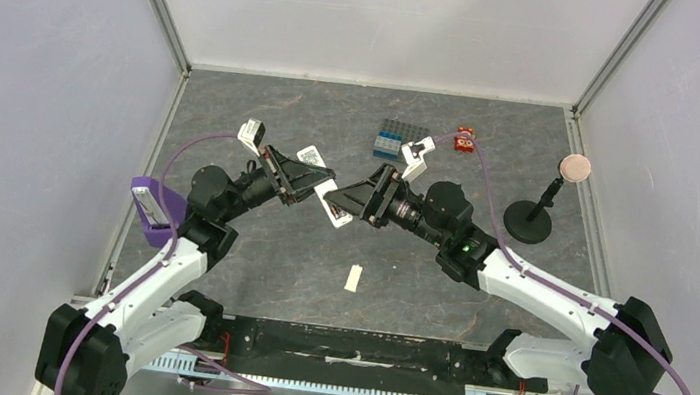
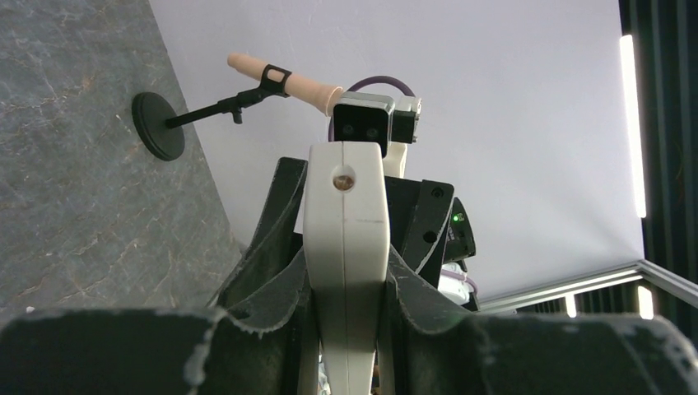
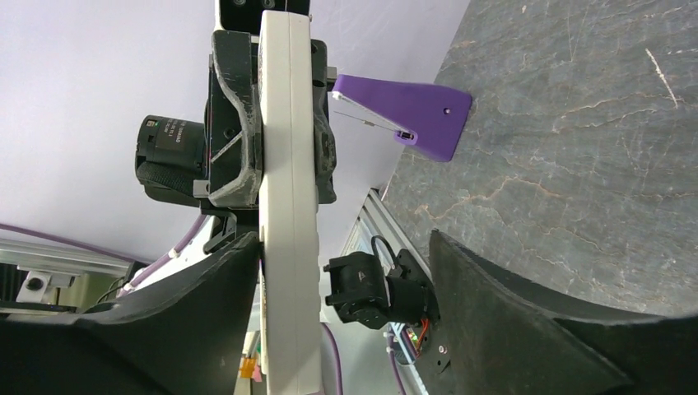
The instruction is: Load the batteries into the remote control
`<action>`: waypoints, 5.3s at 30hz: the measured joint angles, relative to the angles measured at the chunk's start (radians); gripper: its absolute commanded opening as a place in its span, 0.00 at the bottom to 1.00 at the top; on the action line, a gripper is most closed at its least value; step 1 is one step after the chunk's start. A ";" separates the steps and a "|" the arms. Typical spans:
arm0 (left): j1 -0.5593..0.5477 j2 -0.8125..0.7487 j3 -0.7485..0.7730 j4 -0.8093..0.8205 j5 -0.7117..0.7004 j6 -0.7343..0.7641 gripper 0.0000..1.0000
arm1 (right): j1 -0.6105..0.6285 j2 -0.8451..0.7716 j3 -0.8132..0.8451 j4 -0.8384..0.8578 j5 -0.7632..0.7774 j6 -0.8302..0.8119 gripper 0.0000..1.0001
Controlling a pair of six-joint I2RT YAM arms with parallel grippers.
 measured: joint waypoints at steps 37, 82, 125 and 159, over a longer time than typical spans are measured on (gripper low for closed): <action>0.003 -0.008 0.000 -0.060 -0.023 -0.006 0.02 | -0.014 -0.012 0.013 -0.012 -0.085 -0.044 0.28; 0.003 -0.300 0.052 -0.837 -0.249 0.694 0.02 | 0.197 0.089 -0.106 -0.559 0.369 -0.685 0.51; 0.002 0.252 -0.430 0.203 -0.549 0.448 0.02 | 0.264 0.550 0.308 -0.995 0.474 0.035 0.55; -0.151 0.815 -0.441 0.863 -0.576 0.372 0.49 | 0.289 0.642 0.428 -1.184 0.484 0.166 0.23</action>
